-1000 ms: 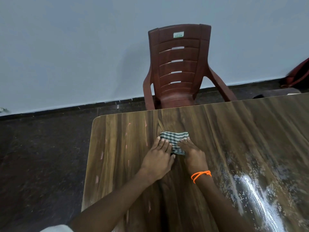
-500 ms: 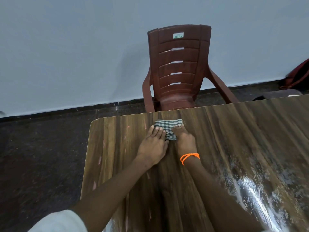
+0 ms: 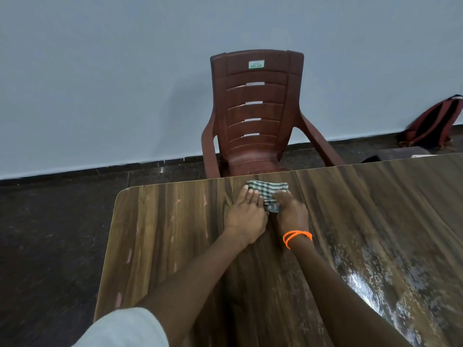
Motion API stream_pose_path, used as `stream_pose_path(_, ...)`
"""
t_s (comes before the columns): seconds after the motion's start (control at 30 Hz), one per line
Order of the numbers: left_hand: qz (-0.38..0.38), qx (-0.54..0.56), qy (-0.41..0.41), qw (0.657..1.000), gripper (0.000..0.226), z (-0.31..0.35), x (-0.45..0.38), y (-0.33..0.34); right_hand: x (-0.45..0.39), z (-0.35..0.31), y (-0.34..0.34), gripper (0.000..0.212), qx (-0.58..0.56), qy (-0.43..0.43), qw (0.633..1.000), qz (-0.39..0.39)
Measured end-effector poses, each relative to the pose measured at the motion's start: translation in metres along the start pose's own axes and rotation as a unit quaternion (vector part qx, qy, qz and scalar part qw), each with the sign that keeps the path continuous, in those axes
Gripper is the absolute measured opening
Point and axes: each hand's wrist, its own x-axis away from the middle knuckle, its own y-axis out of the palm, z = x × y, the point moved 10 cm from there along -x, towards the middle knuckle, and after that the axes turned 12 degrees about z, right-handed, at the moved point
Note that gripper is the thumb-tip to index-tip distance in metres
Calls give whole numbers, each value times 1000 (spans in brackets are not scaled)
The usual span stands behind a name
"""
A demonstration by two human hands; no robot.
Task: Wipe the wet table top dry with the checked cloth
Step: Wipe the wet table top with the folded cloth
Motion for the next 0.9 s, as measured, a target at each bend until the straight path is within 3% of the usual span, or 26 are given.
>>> stream_pose_path(0.23, -4, 17, -26, 999, 60, -61, -12, 8, -41, -40, 39, 37, -4, 4, 999, -37)
stream_pose_path(0.5, 3, 43, -79, 996, 60, -97, 31, 8, -15, -84, 61, 28, -69, -24, 994, -86)
stream_pose_path(0.67, 13, 46, -94, 994, 64, -83, 62, 5, 18, -92, 52, 39, -73, -110, 985, -109)
stream_pose_path(0.9, -10, 44, -42, 998, 69, -43, 55, 7, 24, -58, 22, 38, -60, -95, 992, -63)
